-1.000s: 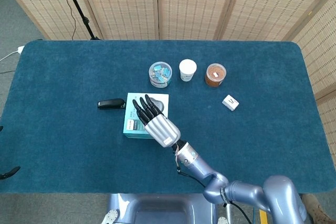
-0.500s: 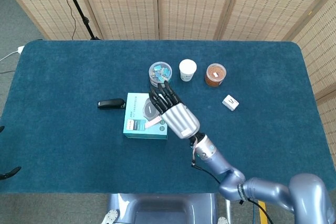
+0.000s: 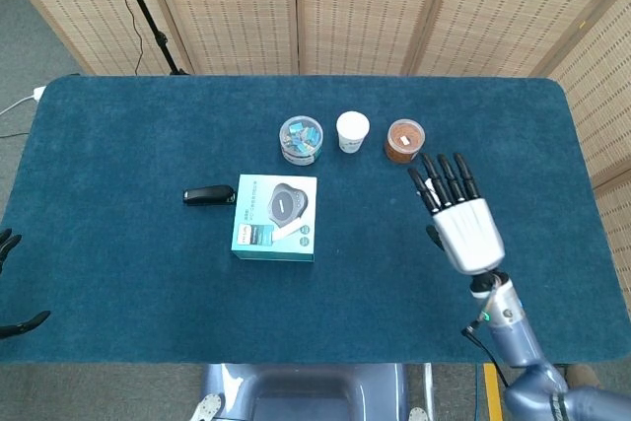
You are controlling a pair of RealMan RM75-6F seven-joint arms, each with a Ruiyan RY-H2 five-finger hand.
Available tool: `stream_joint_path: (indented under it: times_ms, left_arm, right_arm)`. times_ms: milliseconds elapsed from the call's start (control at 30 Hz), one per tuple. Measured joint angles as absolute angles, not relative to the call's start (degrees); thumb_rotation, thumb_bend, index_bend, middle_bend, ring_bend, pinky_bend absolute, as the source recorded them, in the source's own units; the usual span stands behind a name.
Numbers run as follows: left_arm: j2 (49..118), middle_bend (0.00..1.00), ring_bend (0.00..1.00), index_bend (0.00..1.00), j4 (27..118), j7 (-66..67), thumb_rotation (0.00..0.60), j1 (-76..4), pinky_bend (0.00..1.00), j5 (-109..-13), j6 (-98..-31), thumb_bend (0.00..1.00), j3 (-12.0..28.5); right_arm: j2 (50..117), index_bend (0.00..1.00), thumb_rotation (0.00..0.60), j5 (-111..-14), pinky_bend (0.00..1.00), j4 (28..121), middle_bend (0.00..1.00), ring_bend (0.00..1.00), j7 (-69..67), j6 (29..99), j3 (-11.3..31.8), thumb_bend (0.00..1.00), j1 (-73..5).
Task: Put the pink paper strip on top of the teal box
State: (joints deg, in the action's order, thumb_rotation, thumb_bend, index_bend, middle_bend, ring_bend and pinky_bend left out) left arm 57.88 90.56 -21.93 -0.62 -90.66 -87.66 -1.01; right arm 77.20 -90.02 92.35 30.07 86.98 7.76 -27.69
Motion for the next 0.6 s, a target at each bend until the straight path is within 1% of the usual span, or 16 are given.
stream_joint_path:
  times_ms: [133, 233, 300, 400, 600]
  left_arm:
    - [58.1, 0.0, 0.0, 0.0, 91.5, -19.7, 0.6, -1.3, 0.0, -91.7, -87.5, 0.0, -0.9]
    - [58.0, 0.0, 0.0, 0.0, 92.1, -19.1, 0.6, -2.0, 0.0, -93.3, -87.6, 0.0, -0.9]
    - [57.8, 0.0, 0.0, 0.0, 92.8, -18.6, 0.6, -2.2, 0.0, -94.4, -87.7, 0.0, -1.1]
    - [57.2, 0.0, 0.0, 0.0, 94.2, -17.6, 0.6, -2.3, 0.0, -95.5, -88.3, 0.0, -1.4]
    - [56.4, 0.0, 0.0, 0.0, 97.4, -13.7, 0.6, -3.0, 0.0, -97.0, -87.9, 0.0, -1.8]
  right_arm:
    - [72.1, 0.02, 0.6, -90.6, 0.0, 95.2, 0.0, 0.0, 21.6, 92.9, 4.2, 0.0, -20.8]
    - [70.6, 0.02, 0.6, -90.7, 0.0, 95.6, 0.0, 0.0, 17.6, 96.5, 2.4, 0.0, -16.7]
    - [70.0, 0.01, 0.6, -90.6, 0.0, 95.0, 0.0, 0.0, 16.4, 97.6, 1.9, 0.0, -15.1]
    - [69.7, 0.01, 0.6, -89.8, 0.0, 93.1, 0.0, 0.0, 15.0, 97.5, 1.5, 0.0, -14.3]
    - [69.0, 0.01, 0.6, -85.9, 0.0, 89.1, 0.0, 0.0, 5.8, 93.9, 1.5, 0.0, -13.2]
